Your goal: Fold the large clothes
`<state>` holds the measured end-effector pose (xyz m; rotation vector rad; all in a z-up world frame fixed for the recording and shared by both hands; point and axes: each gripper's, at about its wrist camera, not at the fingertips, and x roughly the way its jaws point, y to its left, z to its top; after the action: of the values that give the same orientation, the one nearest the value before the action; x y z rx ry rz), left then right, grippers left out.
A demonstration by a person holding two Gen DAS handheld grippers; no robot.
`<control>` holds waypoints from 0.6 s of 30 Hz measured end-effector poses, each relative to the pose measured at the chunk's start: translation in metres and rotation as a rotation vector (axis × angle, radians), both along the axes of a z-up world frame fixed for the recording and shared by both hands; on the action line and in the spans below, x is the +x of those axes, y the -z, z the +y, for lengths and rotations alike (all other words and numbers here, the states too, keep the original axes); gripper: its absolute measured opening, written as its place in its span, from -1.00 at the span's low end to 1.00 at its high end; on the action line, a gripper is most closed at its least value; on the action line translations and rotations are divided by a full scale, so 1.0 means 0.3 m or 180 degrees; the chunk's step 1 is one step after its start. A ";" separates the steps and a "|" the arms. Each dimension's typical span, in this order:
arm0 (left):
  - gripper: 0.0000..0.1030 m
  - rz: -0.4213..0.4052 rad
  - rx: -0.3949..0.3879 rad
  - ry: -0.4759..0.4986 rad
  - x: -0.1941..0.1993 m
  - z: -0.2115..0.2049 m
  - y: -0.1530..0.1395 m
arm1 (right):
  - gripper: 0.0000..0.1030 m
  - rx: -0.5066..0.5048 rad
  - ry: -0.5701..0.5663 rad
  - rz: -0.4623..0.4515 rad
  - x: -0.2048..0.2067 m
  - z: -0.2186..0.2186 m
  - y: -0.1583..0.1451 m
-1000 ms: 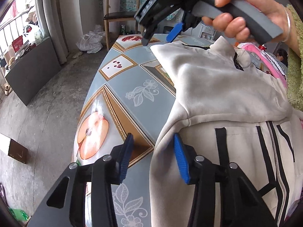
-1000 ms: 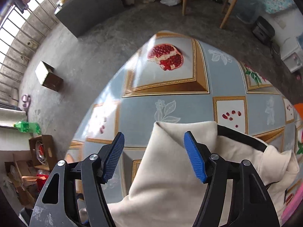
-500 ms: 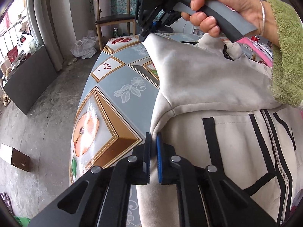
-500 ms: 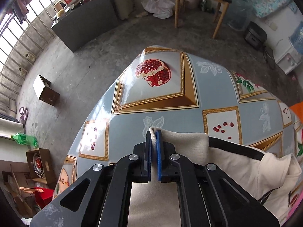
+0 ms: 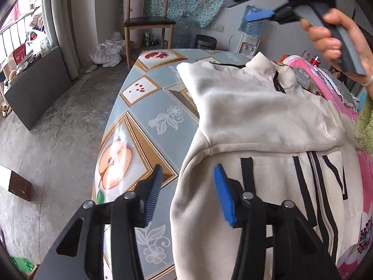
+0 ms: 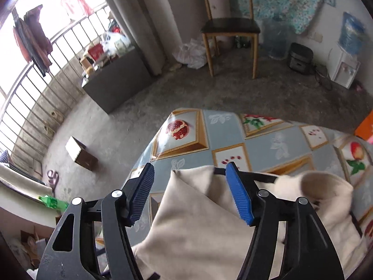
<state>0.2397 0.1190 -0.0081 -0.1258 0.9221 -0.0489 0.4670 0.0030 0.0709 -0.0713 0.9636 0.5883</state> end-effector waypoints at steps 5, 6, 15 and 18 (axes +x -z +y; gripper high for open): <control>0.49 -0.0126 0.0156 0.0204 0.005 -0.054 -0.082 | 0.41 -0.0035 0.0463 -0.0254 -0.244 -0.481 -0.120; 0.51 -0.0137 0.0182 0.0240 0.010 -0.068 -0.091 | 0.41 -0.0069 0.0585 -0.0251 -0.288 -0.564 -0.102; 0.62 -0.0038 0.0265 0.0427 0.127 -0.245 -0.068 | -0.17 -0.0089 0.1410 0.0453 -0.552 -0.932 0.315; 0.62 -0.0043 0.0449 0.0473 0.179 -0.311 -0.048 | -0.26 -0.0211 0.1471 0.0406 -0.574 -0.904 0.376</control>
<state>0.2935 0.0256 0.0063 0.0741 0.9173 -0.1221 0.2947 -0.2680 -0.0421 0.1294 1.0801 0.1358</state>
